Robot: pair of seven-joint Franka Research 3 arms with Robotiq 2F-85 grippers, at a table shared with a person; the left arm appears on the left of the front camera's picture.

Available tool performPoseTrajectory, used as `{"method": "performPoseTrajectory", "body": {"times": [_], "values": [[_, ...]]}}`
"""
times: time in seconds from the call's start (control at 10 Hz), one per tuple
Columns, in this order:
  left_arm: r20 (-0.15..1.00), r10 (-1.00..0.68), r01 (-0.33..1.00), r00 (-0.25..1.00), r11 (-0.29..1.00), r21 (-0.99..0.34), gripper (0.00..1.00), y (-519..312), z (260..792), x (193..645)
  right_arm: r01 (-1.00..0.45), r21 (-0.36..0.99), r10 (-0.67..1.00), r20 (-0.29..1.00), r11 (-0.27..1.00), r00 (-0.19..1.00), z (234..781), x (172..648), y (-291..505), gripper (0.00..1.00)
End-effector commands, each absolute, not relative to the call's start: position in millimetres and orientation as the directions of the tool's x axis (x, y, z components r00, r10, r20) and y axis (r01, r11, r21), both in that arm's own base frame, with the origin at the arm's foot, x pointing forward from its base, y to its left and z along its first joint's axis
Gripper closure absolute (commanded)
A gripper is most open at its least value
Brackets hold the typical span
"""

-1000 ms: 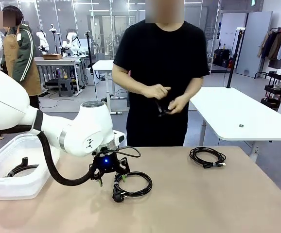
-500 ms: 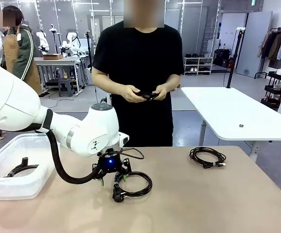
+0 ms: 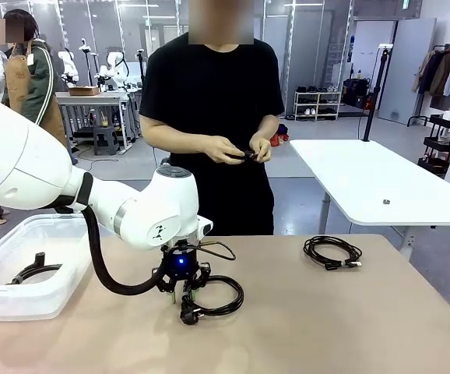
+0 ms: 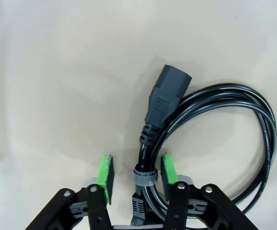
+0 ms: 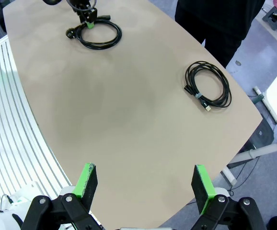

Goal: Organize and store the cables.
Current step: Place the Power Cable into the Organizing box.

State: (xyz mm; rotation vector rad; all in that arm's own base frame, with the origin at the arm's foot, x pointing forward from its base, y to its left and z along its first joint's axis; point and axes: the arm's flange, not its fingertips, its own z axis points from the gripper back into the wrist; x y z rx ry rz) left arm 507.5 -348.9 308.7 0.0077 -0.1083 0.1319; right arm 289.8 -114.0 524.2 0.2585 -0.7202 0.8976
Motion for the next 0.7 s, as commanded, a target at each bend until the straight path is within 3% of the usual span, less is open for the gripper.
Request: {"method": "performPoseTrajectory", "body": {"times": [0.0,0.3,0.6], "values": [[0.101,0.106,-0.11,0.989,0.993,0.031,1.0,-352.7,312.6,512.5,-0.788,-0.087,0.621,0.67,0.609,0.406,524.4,289.5,-115.0,0.0],[0.128,0.078,-0.085,0.989,0.995,0.053,1.0,-355.8,315.1,512.9,-0.788,-0.087,0.621,0.67,0.609,0.406,524.4,289.5,-115.0,0.0],[0.126,-0.065,0.059,0.99,0.997,0.052,1.0,-324.1,383.9,499.7,-0.788,-0.087,0.621,0.67,0.609,0.406,524.4,289.5,-115.0,0.0]]}}
